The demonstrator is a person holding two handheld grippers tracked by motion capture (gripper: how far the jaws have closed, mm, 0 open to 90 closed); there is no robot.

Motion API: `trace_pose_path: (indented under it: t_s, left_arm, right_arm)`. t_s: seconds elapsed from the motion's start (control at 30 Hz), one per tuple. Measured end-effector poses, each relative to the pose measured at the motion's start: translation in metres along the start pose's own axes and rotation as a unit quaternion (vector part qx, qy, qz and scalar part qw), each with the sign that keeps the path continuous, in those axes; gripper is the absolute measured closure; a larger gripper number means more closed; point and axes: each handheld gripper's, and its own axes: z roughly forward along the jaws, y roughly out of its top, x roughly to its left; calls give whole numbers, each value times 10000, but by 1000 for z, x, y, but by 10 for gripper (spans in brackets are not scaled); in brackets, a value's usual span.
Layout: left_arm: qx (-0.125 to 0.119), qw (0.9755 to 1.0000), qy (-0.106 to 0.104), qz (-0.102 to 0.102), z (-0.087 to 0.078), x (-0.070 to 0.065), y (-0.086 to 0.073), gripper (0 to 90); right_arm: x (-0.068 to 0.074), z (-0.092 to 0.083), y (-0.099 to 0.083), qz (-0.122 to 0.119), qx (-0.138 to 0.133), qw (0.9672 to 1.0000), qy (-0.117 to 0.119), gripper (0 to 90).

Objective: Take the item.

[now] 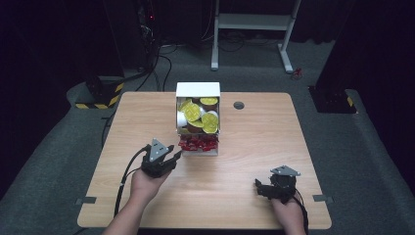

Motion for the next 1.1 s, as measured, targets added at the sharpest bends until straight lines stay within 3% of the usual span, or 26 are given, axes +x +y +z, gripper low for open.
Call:
trace_pose_path:
  t_s: [0.1, 0.23, 0.5, 0.73, 1.1]
  left_arm:
    - [-55, 9998, 149, 80, 6, -6, 6, 469]
    - [28, 9999, 158, 32, 17, -7, 14, 450]
    - [74, 9997, 117, -186, 28, -3, 19, 562]
    - [92, 9997, 122, -180, 27, -1, 18, 663]
    - [9, 9997, 61, -222, 21, -1, 13, 700]
  right_arm:
    - [0, 0, 0, 20, 10, 10000, -1, 80]
    - [0, 0, 0, 0, -1, 10000, 4, 80]
    - [0, 0, 0, 18, 9, 10000, 11, 80]
    - [0, 0, 0, 17, 10, 10000, 13, 80]
    - [0, 0, 0, 8, 0, 10000, 5, 80]
